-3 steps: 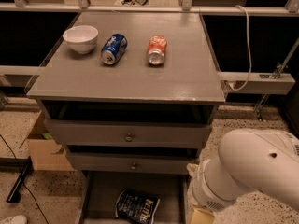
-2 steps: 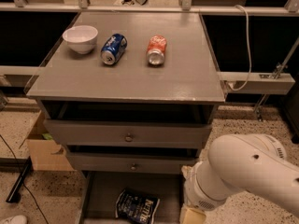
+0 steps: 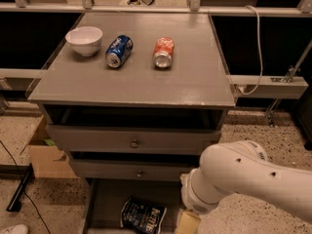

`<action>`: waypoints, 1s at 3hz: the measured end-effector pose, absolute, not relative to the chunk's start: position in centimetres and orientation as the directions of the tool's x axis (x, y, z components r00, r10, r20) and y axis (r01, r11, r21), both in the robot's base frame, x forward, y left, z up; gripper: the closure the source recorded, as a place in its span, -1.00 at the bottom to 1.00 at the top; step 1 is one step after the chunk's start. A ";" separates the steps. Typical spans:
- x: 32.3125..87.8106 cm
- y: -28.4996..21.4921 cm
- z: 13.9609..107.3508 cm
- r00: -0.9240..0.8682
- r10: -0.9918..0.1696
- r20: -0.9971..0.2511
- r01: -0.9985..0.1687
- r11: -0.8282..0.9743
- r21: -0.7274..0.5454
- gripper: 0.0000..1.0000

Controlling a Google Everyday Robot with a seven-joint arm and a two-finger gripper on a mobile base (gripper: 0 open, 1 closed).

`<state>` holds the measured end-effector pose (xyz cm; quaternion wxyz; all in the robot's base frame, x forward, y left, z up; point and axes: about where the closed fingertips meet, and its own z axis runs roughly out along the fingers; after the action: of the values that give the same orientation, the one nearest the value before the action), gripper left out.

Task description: Pick blue chip bag from bottom drawer and place on counter

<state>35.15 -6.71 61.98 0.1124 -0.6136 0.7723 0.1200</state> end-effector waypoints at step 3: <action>35.7 -3.7 50.8 -0.260 -0.925 -0.277 -0.962 0.225 0.154 -1.00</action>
Offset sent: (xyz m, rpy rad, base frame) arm -0.0116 0.0336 -0.0959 -0.0229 0.0801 0.0352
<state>35.66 -3.75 50.78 0.0629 -0.6050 0.7799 0.1474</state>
